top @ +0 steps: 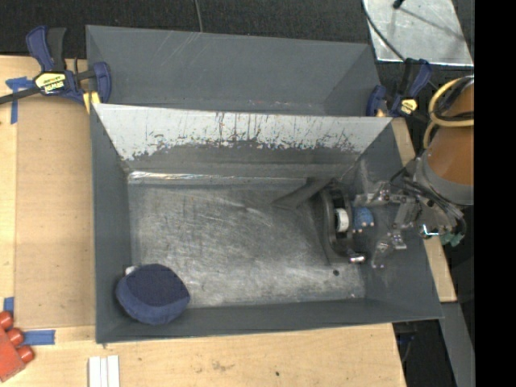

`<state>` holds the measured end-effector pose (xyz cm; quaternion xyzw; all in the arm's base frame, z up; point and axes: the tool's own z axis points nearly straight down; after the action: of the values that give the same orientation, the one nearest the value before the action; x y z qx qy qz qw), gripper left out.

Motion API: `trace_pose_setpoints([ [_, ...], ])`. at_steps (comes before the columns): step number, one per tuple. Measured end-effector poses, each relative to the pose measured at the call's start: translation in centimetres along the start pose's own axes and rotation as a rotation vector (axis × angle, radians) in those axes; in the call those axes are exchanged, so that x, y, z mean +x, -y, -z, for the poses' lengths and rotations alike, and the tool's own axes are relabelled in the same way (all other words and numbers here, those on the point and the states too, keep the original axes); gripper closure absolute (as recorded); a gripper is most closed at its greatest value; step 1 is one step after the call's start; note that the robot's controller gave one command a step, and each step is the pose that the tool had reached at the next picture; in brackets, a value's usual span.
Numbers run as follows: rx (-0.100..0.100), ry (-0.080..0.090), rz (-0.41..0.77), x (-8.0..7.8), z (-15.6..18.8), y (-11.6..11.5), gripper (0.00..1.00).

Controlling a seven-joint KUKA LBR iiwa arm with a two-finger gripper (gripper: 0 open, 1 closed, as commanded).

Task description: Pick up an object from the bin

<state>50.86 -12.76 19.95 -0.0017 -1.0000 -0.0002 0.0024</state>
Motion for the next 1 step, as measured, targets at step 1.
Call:
trace_pose_setpoints([
  [1, 0.003, 0.017, 0.009, -6.11, -7.22, 0.29, 0.0],
])
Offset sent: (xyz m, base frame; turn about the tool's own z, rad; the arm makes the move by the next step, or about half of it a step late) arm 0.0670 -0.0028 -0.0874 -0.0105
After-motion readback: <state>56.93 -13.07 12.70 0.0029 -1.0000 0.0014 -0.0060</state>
